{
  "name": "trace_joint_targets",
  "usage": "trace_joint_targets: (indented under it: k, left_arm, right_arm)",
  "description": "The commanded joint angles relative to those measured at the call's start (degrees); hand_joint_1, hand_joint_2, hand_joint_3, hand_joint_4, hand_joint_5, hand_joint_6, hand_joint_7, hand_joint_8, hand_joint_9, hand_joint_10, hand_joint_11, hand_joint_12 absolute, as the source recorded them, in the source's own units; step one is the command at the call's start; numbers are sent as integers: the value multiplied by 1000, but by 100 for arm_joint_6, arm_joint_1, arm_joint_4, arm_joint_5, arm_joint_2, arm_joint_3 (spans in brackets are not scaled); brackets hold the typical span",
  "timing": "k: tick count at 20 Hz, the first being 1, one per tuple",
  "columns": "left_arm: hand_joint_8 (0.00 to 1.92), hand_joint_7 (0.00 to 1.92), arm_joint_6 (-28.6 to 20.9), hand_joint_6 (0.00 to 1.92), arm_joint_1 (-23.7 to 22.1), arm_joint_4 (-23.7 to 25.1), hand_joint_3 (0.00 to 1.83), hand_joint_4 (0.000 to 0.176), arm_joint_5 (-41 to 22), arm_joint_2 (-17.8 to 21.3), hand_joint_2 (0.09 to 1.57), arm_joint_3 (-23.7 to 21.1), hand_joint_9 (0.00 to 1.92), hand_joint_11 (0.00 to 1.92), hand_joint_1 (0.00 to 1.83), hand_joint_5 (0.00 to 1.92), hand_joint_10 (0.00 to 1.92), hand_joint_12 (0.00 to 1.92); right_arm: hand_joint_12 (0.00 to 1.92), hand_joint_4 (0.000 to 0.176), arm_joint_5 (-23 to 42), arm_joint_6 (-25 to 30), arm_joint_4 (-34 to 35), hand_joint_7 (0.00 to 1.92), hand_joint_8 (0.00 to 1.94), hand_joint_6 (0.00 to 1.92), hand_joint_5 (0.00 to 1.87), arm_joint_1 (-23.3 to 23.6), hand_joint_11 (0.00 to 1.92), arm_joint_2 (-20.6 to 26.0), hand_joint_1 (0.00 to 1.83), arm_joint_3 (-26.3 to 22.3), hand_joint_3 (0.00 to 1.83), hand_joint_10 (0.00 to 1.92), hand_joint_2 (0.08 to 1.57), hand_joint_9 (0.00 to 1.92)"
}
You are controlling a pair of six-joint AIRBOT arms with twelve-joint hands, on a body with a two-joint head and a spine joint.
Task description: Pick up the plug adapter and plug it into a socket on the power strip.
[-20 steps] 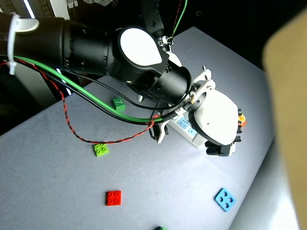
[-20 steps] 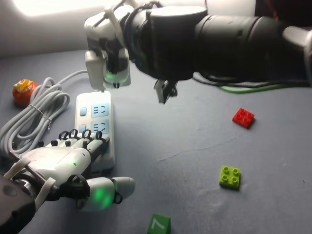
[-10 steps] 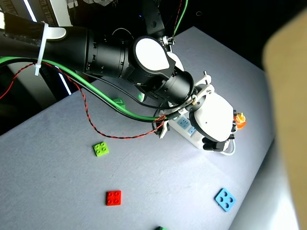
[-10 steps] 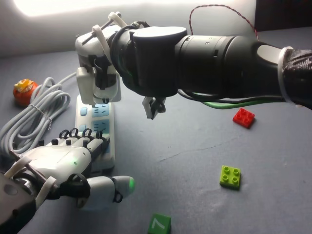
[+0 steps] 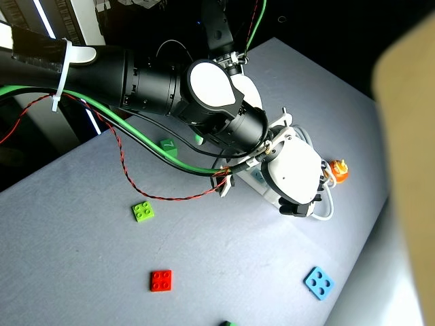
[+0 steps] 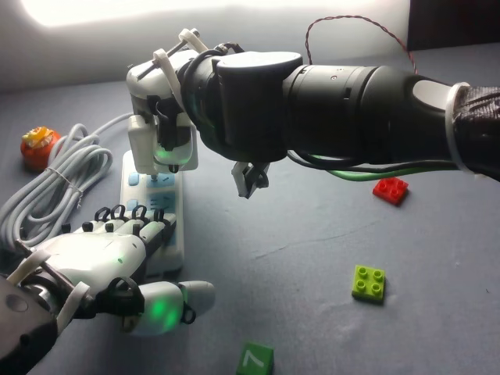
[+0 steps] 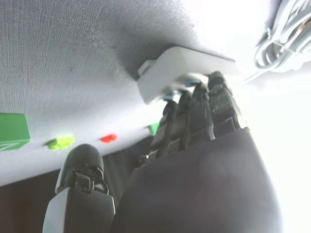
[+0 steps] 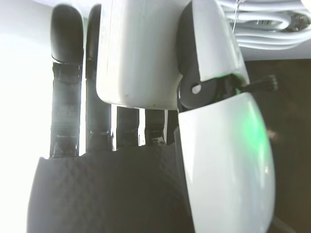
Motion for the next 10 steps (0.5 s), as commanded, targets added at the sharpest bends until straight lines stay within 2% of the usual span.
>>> trace_joint_targets:
  k: [1, 10]
  left_arm:
    - [0, 0, -11, 0, 27, -143, 0, 0, 114, -48, 1195, 62, 0, 0, 0, 0, 0, 0]
    - [0, 0, -11, 0, 9, -143, 0, 0, 136, -50, 1194, 77, 0, 0, 0, 0, 0, 0]
  right_arm:
    - [1219, 0, 190, -9, -217, 1062, 802, 1072, 880, 44, 735, 26, 1379, 16, 0, 1118, 1101, 969]
    - [1220, 0, 194, -68, -197, 1053, 828, 1087, 868, 0, 708, 26, 1377, 14, 0, 1141, 1108, 945]
